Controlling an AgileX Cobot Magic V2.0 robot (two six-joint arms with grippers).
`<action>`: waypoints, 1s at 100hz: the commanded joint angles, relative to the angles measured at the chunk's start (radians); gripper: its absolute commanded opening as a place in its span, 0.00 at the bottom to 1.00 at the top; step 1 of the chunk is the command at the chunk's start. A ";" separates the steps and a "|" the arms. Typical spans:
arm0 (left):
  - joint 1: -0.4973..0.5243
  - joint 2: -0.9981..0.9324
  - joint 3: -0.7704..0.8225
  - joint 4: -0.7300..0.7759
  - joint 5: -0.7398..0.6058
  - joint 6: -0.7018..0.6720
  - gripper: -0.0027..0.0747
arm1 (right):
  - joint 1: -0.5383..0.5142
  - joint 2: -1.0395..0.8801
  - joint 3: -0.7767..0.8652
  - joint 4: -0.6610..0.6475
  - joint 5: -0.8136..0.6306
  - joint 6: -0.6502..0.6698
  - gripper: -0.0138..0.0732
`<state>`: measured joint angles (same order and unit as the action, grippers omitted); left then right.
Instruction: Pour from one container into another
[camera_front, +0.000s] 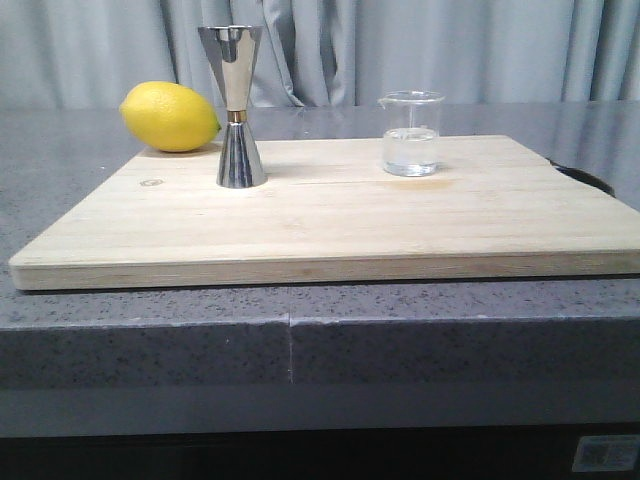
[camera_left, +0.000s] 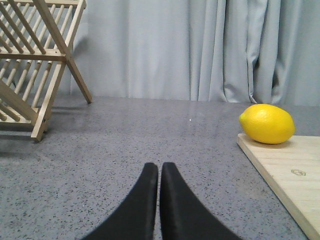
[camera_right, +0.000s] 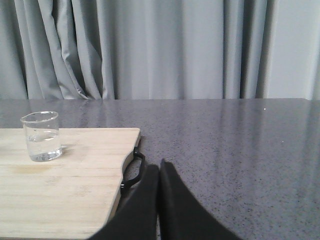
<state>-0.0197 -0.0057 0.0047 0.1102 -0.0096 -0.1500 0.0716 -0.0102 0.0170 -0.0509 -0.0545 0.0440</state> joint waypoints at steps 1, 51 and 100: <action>0.000 -0.023 0.028 -0.007 -0.077 -0.005 0.01 | 0.002 -0.018 0.003 -0.001 -0.072 -0.010 0.08; 0.000 -0.023 0.028 -0.007 -0.077 -0.005 0.01 | 0.002 -0.018 0.003 -0.001 -0.072 -0.010 0.08; 0.000 -0.023 0.028 -0.007 -0.077 -0.005 0.01 | 0.002 -0.018 0.003 -0.030 -0.072 -0.010 0.08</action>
<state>-0.0197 -0.0057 0.0047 0.1102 -0.0096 -0.1500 0.0716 -0.0102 0.0170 -0.0706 -0.0545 0.0440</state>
